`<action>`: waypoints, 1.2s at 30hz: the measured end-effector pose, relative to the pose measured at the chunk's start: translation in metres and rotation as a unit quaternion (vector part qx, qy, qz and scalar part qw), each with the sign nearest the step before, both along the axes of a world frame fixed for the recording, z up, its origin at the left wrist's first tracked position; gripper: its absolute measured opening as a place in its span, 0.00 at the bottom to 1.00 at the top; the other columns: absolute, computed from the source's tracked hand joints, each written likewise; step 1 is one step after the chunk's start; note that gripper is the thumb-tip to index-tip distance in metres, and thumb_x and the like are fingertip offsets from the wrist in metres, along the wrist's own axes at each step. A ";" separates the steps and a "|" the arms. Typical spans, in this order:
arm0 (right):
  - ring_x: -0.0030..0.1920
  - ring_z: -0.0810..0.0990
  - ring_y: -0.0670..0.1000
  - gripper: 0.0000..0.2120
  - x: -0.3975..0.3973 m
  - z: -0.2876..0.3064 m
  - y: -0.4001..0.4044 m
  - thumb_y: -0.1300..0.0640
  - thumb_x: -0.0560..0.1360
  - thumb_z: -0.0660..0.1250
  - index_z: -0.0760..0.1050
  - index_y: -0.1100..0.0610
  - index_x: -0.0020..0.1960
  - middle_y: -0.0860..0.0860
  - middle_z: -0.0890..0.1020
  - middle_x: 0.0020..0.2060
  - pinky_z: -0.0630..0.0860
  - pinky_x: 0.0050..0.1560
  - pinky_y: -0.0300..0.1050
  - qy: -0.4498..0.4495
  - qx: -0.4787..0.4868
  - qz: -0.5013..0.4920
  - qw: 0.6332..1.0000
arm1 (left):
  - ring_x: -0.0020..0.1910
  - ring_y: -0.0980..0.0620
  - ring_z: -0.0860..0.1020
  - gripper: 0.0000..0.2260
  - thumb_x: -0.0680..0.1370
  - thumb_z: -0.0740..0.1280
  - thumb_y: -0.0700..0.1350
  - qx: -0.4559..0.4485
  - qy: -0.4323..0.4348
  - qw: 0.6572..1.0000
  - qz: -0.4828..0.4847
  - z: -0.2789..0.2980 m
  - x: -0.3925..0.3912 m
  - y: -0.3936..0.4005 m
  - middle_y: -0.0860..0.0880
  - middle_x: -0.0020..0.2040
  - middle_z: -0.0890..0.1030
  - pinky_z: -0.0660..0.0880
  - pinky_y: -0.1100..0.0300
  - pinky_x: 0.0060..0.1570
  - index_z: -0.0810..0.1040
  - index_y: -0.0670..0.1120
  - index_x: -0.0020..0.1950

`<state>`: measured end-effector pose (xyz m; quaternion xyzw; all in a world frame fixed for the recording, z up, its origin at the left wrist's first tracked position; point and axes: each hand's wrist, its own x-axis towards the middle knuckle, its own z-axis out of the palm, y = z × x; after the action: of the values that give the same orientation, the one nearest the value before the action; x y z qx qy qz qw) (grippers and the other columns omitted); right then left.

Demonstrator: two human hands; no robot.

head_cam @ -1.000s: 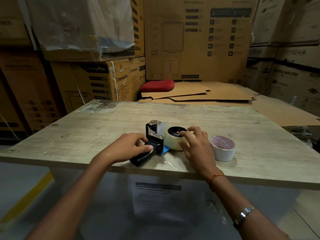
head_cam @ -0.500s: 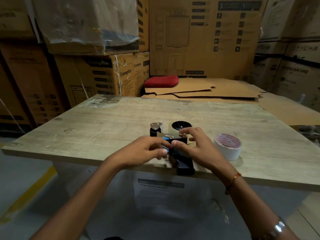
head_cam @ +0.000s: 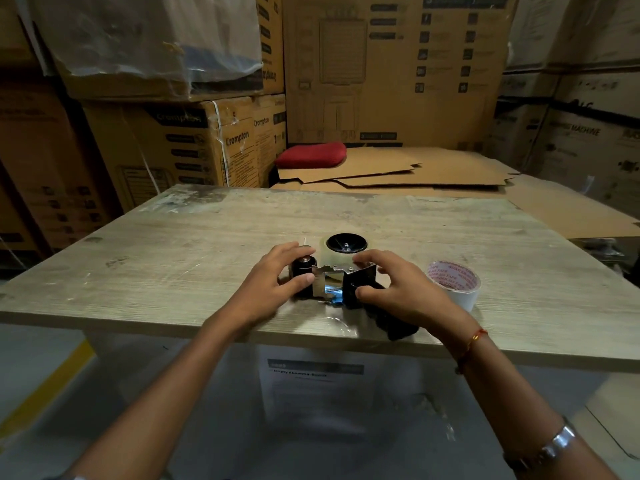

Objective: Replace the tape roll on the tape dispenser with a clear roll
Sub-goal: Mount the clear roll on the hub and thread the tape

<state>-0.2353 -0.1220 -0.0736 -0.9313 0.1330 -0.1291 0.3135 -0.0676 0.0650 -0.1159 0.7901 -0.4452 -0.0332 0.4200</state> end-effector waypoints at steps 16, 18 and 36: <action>0.61 0.65 0.49 0.11 0.032 -0.006 0.007 0.50 0.82 0.61 0.75 0.48 0.63 0.44 0.73 0.54 0.65 0.57 0.45 -0.033 -0.107 0.084 0.990 | 0.67 0.57 0.74 0.20 0.77 0.67 0.57 -0.067 0.053 0.996 -0.003 -0.016 0.001 -0.010 0.61 0.69 0.74 0.72 0.49 0.68 0.72 0.66 0.69; 0.60 0.65 0.49 0.10 0.034 -0.005 0.004 0.51 0.83 0.61 0.76 0.48 0.61 0.45 0.74 0.53 0.64 0.56 0.45 -0.033 -0.087 0.089 0.992 | 0.67 0.56 0.74 0.20 0.78 0.67 0.56 -0.066 0.050 0.997 -0.004 -0.018 0.004 -0.011 0.58 0.70 0.74 0.73 0.48 0.68 0.72 0.67 0.69; 0.60 0.70 0.46 0.27 0.028 -0.007 -0.016 0.33 0.72 0.60 0.68 0.46 0.66 0.45 0.75 0.61 0.77 0.55 0.47 -0.079 -0.193 0.078 0.975 | 0.52 0.55 0.76 0.23 0.73 0.66 0.66 -0.086 -0.071 0.993 0.029 -0.020 -0.002 -0.007 0.54 0.53 0.71 0.79 0.50 0.51 0.76 0.63 0.67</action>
<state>-0.2071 -0.1381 -0.0805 -0.9687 0.0076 -0.2004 0.1463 -0.0692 0.0583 -0.1359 0.7642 -0.4516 0.0736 0.4545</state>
